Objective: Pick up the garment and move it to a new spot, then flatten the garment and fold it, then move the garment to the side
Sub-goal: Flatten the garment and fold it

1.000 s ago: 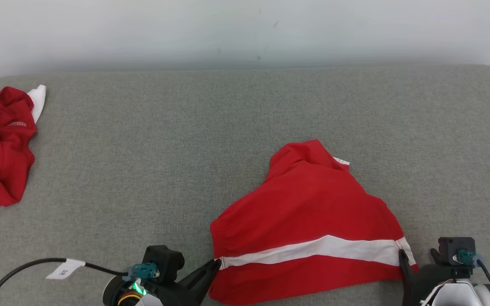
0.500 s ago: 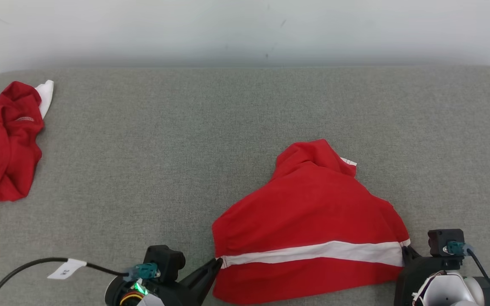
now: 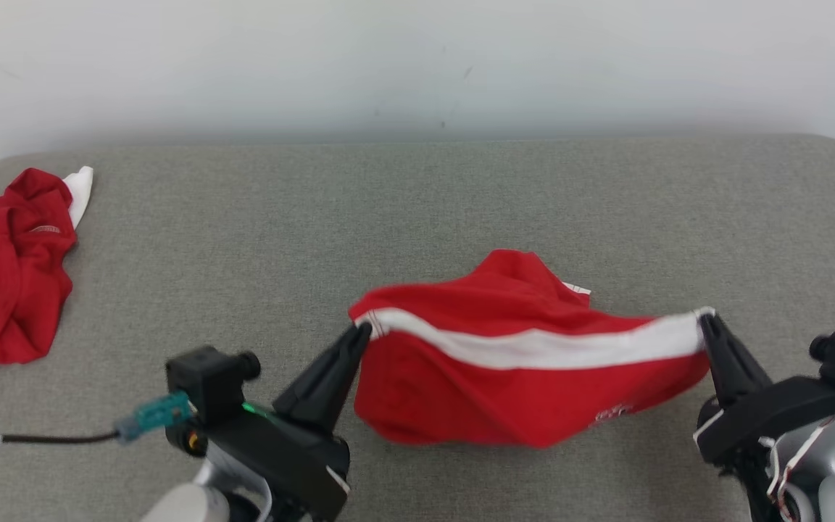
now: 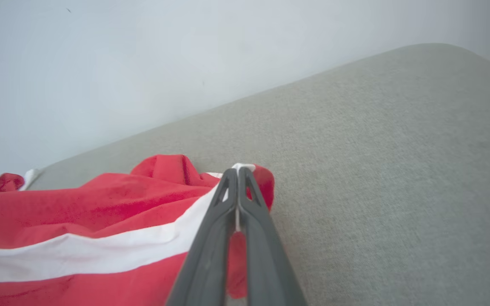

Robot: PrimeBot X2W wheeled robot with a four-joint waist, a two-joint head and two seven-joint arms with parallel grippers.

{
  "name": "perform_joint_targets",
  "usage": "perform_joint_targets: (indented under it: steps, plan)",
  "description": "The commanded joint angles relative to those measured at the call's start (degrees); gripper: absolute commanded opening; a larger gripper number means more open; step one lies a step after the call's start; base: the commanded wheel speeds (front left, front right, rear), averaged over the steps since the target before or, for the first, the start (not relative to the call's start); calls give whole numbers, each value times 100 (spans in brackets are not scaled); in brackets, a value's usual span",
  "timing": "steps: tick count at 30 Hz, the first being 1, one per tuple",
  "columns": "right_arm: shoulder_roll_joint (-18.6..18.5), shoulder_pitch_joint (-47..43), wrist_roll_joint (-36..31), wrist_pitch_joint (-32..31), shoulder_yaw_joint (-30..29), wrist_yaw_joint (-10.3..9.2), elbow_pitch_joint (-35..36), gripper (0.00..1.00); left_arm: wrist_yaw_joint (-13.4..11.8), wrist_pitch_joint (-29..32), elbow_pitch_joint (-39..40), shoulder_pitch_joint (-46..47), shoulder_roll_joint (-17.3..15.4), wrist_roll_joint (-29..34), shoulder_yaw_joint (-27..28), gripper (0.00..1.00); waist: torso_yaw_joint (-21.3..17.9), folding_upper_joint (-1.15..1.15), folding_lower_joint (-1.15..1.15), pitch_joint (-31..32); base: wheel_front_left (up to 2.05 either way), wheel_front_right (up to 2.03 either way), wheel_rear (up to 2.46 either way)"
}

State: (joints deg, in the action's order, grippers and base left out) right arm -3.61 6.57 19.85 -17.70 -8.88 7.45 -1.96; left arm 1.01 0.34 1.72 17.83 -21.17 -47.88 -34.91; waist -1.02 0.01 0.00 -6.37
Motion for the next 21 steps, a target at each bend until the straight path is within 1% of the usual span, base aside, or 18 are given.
perform_joint_targets:
  steps: [1, 3, 6, 8, 9, 11, 12, 16, 18, 20, 21]
  plan:
    - [30, 154, 438, -100, 32, 9, 346, 0, 41, 22, 210, 207, 11, -165, 139, 0, -67, -1, 0, 30, 0, 0, 0]
    - [19, 313, 789, -191, 30, 8, 684, 0, 36, 136, 392, 428, -42, -246, 249, 0, -122, -1, 0, -5, 0, 0, 0]
    - [-71, 691, 1125, -386, 139, 9, 1096, 0, 68, 381, 629, 866, -165, -360, 414, 0, -235, -1, 0, -155, 0, 0, 0]
    - [-206, 1083, 1199, -512, 337, 9, 1269, 0, 48, 586, 704, 1229, -281, -356, 545, 0, -353, -1, 0, -359, 0, 0, 0]
    - [-206, 1083, 1199, -512, 337, 9, 1269, 0, 48, 586, 704, 1229, -281, -356, 545, 0, -353, -1, 0, -359, 0, 0, 0]
    - [-309, 1534, 1241, -561, 575, 9, 1267, 0, 51, 764, 640, 1644, -366, -330, 660, 0, -465, -1, 0, -593, 0, 0, 0]
    - [-423, 1757, 1208, -607, 749, 9, 1181, 0, 48, 827, 573, 1843, -380, -344, 720, 0, -515, -1, 0, -726, 0, 0, 0]
    - [-643, 2837, 1346, -499, 1435, 8, 539, 0, 5, 866, 42, 2674, -337, -180, 881, 0, -709, -1, 0, -1346, 0, 0, 0]
    - [-740, 3437, 1404, -275, 1665, 8, 47, 0, -21, 726, -374, 3152, -256, -6, 954, 0, -803, -1, 0, -1650, 0, 0, 0]
    - [-812, 4108, 1289, 27, 1825, 8, -518, 0, -37, 538, -835, 3710, -172, 136, 1081, 0, -865, -1, 0, -1962, 0, 0, 0]
    - [-729, 4812, 1195, 405, 1889, 9, -1093, 0, 4, 387, -1305, 4255, -185, 219, 1236, 0, -964, -1, 0, -2260, 0, 0, 0]
